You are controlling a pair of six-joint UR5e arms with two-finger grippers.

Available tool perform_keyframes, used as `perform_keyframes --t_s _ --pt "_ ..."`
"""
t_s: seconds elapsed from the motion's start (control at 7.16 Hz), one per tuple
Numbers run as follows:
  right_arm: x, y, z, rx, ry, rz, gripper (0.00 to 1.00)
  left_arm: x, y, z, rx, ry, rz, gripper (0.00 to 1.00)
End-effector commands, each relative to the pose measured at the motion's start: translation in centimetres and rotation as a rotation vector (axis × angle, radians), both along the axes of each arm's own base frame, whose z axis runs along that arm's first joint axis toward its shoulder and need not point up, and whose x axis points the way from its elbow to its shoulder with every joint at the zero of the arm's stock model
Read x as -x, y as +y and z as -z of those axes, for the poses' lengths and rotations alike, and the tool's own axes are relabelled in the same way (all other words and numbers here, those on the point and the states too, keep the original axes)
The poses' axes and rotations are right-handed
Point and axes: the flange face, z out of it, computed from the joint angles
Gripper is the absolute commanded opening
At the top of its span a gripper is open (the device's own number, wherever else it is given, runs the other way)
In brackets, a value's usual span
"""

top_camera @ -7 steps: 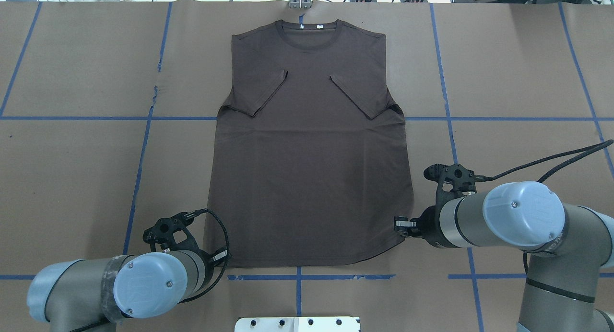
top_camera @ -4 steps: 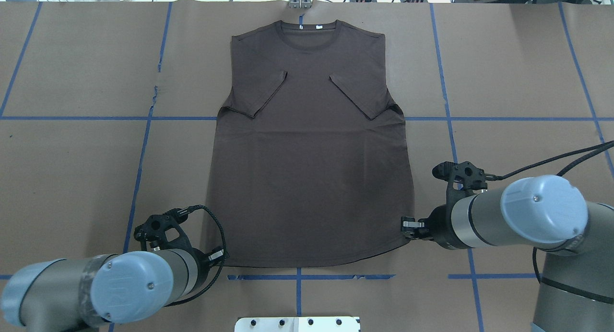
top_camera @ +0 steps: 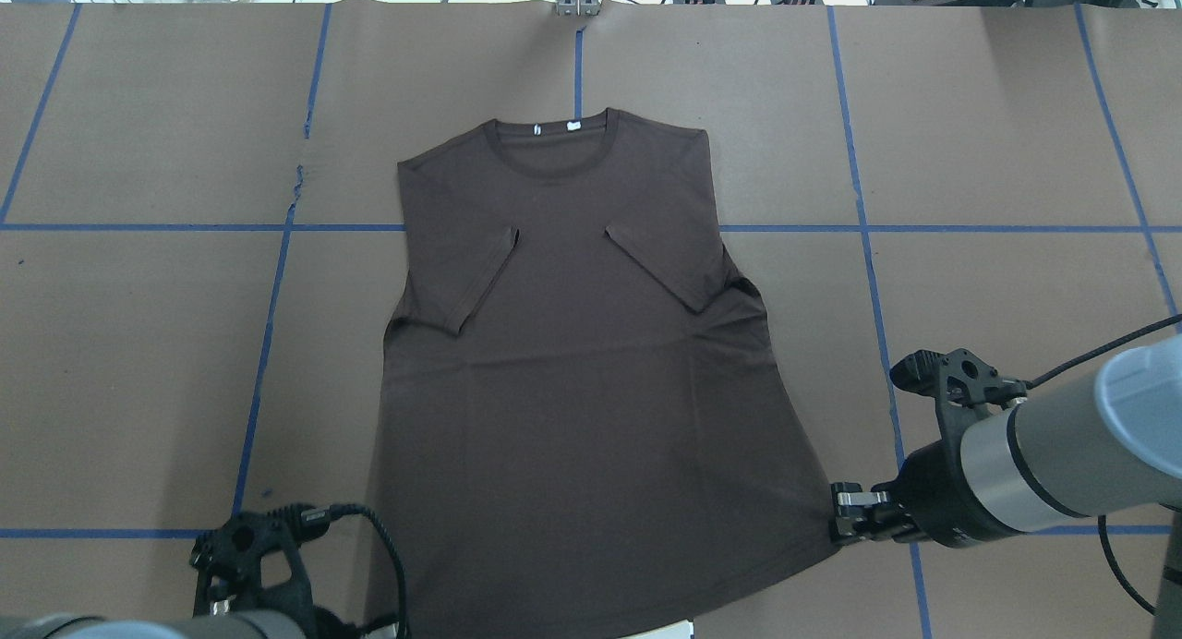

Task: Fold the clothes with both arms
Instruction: 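Lift both hem corners and fold them toward the collar with both grippers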

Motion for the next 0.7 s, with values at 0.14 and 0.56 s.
perform_keyframes --t_s 0.14,0.56 --pt "1.1 -4.3 0.6 -0.022 -0.024 -0.053 0.00 1.8 -2.7 0.5 -0.057 0.001 0.010 0.00" --pt "-0.4 -13.8 1.5 -0.126 -0.039 -0.178 0.00 2.8 -10.5 -1.2 -0.185 -0.073 0.063 0.00"
